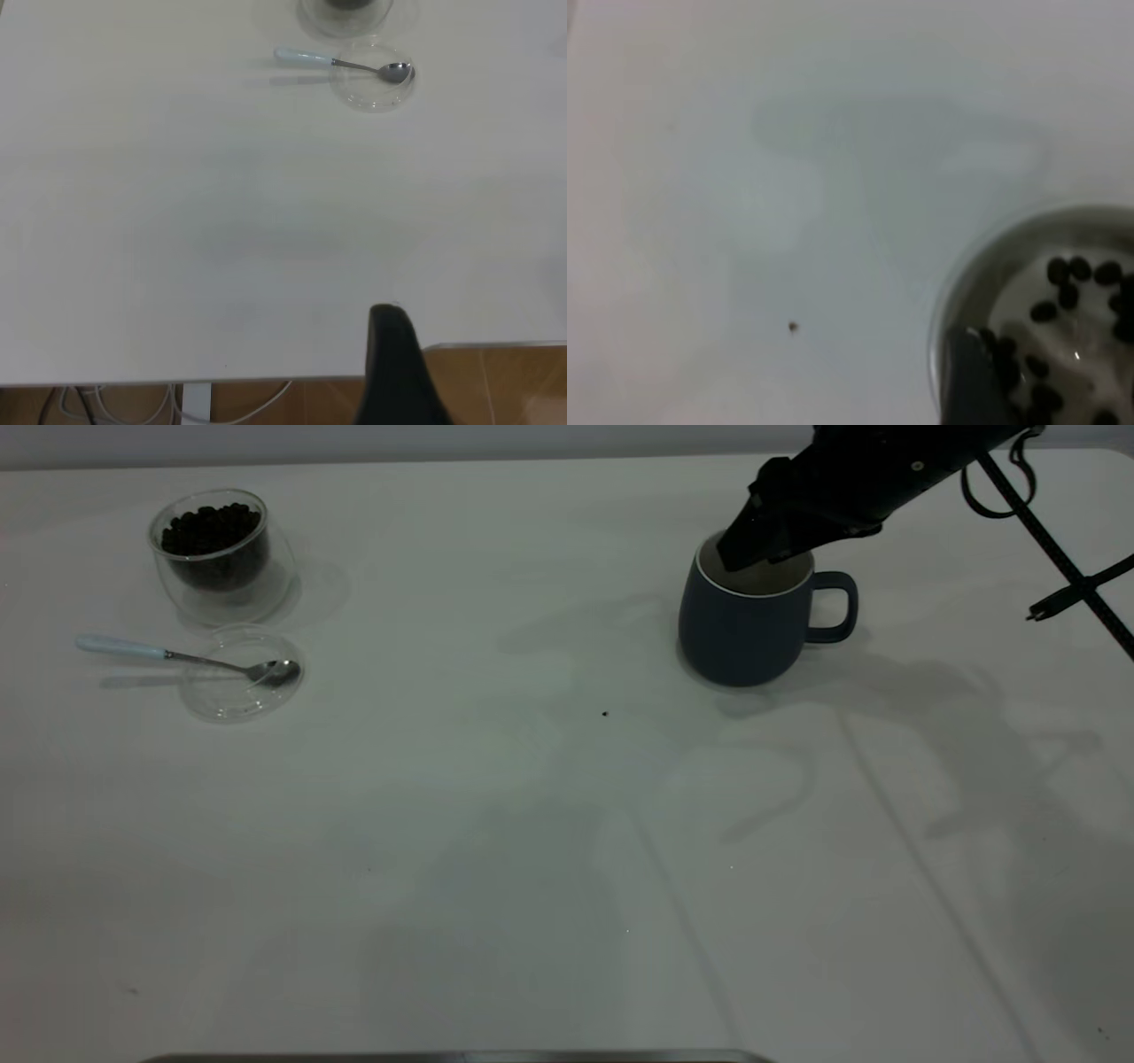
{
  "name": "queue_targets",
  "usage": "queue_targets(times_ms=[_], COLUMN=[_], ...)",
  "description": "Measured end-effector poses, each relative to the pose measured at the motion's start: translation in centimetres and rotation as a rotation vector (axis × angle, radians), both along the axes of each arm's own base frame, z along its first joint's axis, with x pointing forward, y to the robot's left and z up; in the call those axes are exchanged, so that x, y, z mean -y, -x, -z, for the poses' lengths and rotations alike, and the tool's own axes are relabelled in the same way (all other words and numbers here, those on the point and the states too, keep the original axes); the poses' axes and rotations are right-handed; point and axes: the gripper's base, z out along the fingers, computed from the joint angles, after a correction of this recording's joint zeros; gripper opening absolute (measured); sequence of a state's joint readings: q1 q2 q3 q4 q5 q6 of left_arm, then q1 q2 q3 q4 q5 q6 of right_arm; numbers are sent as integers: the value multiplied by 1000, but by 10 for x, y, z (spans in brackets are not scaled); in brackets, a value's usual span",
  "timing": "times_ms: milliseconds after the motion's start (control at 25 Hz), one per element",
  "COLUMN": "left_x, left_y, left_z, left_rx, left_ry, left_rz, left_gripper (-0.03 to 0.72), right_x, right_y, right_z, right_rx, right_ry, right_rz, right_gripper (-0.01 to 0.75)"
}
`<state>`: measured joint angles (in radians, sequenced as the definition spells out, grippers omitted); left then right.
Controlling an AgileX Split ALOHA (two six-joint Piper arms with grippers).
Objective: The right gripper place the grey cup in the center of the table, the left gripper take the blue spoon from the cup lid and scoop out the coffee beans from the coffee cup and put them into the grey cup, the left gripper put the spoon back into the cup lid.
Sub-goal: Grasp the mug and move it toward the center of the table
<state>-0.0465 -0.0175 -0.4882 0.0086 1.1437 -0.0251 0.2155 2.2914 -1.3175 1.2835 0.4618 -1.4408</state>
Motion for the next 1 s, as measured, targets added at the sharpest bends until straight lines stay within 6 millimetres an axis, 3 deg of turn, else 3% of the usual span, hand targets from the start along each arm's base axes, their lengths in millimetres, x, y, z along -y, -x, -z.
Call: queue_targets(times_ms=[520,1000], left_x=[0,0], left_y=[0,0], left_z=[0,0], left_rx=[0,0], left_ry=[0,0], left_rz=[0,0], left_gripper=[532,532], right_x=[-24,-30], right_y=[5,4], right_z=[16,37], right_rx=[10,10], right_ry=[-37,-71], right_rz=[-9,66], right_gripper=[406,406])
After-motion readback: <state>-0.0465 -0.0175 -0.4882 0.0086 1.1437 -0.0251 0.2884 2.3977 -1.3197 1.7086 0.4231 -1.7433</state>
